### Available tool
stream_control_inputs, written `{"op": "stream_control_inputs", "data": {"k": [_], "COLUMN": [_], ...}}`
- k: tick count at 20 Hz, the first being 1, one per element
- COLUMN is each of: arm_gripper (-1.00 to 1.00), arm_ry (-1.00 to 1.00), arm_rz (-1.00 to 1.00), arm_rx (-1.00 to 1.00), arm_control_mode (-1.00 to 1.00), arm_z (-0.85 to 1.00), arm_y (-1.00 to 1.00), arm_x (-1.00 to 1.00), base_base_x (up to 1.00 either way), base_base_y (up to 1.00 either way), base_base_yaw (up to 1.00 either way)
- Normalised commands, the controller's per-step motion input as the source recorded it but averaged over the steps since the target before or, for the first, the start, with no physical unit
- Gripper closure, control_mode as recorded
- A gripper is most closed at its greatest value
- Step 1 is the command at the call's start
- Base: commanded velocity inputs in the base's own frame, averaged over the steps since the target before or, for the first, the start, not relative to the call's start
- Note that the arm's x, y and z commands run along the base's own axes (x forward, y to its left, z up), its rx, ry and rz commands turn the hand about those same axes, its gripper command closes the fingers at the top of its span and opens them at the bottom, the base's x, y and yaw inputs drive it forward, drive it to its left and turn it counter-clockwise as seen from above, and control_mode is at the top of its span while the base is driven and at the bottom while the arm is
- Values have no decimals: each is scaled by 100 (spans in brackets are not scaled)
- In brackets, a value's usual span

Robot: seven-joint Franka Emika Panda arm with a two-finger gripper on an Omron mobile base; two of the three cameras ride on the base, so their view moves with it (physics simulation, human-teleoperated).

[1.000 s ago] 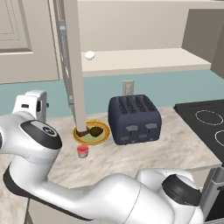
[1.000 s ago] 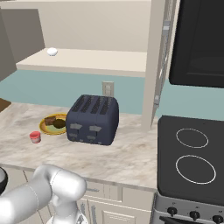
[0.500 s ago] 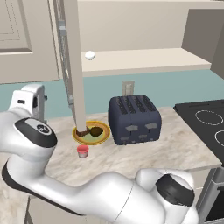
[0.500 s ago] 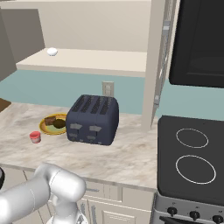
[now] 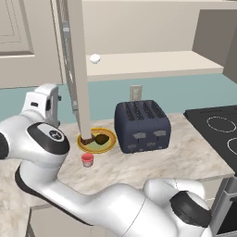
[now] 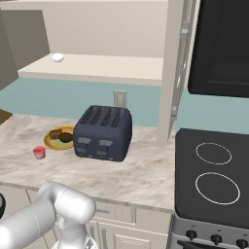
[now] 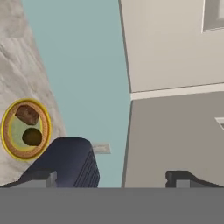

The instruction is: Pick the avocado and bread from the counter and place them on the plate. Then pick the jam from the cabinet and place it next to the plate. Lastly close the cabinet door.

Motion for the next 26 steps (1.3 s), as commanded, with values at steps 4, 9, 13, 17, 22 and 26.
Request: {"op": "stream_control_inputs", "data": {"k": [4, 9, 13, 17, 22, 26], "arm_gripper": [-100, -100, -100, -100, -100, -100], "arm_ry": [-3, -3, -3, -2, 0, 0], "arm_rz": [-1, -1, -1, 0, 0, 0], "arm_rx": [0, 0, 0, 0, 0, 0], "arm_control_mode": [-100, -100, -100, -100, -100, -100], "arm_z": [9, 15, 15, 11, 7, 6], "arm_y": [-47, -51, -48, -48, -46, -45], "arm_x": [25, 24, 29, 40, 55, 65], "base_base_x": [0, 0, 0, 0, 0, 0], "base_base_y": [0, 0, 0, 0, 0, 0], "base_base_yaw": [0, 0, 0, 0, 0, 0]}}
